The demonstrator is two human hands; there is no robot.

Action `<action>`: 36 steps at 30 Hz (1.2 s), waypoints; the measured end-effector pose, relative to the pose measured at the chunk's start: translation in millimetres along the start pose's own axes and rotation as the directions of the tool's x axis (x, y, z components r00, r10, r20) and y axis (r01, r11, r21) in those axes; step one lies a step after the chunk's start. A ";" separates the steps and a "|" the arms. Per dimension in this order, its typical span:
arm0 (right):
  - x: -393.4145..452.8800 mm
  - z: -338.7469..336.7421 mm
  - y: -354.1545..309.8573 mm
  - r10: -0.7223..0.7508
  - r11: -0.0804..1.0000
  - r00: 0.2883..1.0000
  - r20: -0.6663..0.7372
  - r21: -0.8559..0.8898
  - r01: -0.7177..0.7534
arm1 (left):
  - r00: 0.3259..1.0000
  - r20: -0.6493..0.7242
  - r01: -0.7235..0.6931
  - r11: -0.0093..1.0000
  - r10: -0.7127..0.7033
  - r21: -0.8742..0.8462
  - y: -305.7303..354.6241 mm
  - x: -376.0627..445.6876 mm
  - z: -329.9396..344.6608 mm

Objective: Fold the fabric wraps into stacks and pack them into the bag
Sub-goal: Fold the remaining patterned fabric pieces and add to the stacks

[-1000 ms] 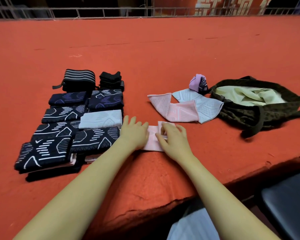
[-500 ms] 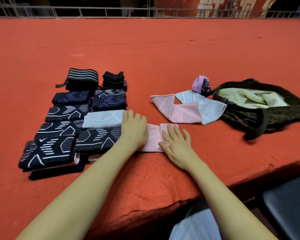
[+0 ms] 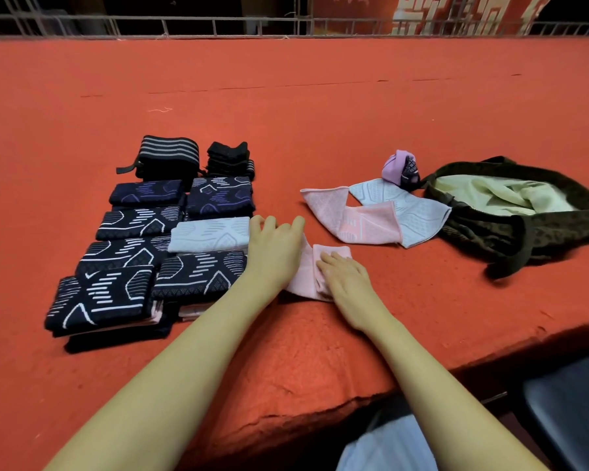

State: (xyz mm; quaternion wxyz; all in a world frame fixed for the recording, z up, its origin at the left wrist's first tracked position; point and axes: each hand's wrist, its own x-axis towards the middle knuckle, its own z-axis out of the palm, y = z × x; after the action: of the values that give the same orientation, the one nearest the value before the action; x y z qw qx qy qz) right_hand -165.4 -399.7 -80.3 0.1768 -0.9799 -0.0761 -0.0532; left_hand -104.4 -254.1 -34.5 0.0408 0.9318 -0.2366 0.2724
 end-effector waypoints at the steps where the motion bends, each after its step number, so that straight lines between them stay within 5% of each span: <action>1: 0.4 1.5 -0.4 0.019 0.999 0.998 -0.065 -0.029 -0.021 | 1.000 -0.017 0.019 1.000 -0.020 -0.022 1.7 2.4 -2.1; 7: 0.4 10.1 -3.5 0.138 0.954 0.982 -0.127 -0.248 -0.166 | 0.973 0.195 0.103 0.990 -0.121 0.098 10.8 5.8 -16.4; 12: 0.8 19.3 -0.3 0.084 0.948 0.946 -0.312 -0.267 -0.172 | 0.999 -0.047 0.006 0.993 0.000 0.121 5.8 -18.0 -4.4; 16: -0.6 16.3 -0.1 0.113 0.964 0.956 -0.269 -0.202 -0.171 | 0.970 -0.229 -0.055 0.993 0.078 0.105 2.8 -31.6 11.0; 20: -2.0 8.6 -1.4 0.157 0.980 0.958 -0.240 -0.079 -0.181 | 0.948 -0.313 0.028 0.993 -0.063 -0.114 15.3 -17.3 7.1; 22: -2.1 3.7 -0.3 0.218 0.975 0.949 -0.226 0.098 -0.201 | 0.950 -0.160 0.199 0.914 -0.268 -0.354 28.7 -1.5 -6.5; 24: -3.8 2.4 2.2 0.319 0.913 0.909 -0.267 0.345 -0.219 | 0.899 0.163 0.424 0.720 -0.406 -0.550 41.5 14.7 -10.8; 27: -8.2 1.1 4.1 0.454 0.847 0.780 -0.430 0.481 -0.228 | 0.809 0.532 0.587 0.306 -0.248 -0.749 55.5 18.1 -10.2; 28: -9.5 2.1 4.5 0.468 0.857 0.746 -0.473 0.449 -0.253 | 0.833 0.522 0.552 0.328 -0.181 -0.767 57.5 10.8 -7.4; 31: -9.1 6.4 6.0 0.486 0.870 0.717 -0.499 0.354 -0.344 | 0.936 0.352 0.269 0.706 -0.031 -0.655 52.3 -20.5 13.3; 33: -9.2 8.3 7.4 0.482 0.874 0.734 -0.479 0.317 -0.367 | 0.920 0.388 0.144 0.868 0.059 -0.475 47.5 -31.4 19.0; 36: -9.3 13.6 14.2 0.478 0.878 0.755 -0.448 0.232 -0.418 | 0.826 0.551 0.050 0.958 0.120 -0.284 44.4 -29.1 20.0</action>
State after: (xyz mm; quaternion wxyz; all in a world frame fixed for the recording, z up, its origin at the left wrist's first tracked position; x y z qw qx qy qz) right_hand -171.1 -409.2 -99.0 0.2552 -0.9104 0.2056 -0.2524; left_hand -136.7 -285.2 -69.2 0.0983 0.9500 -0.2922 -0.0503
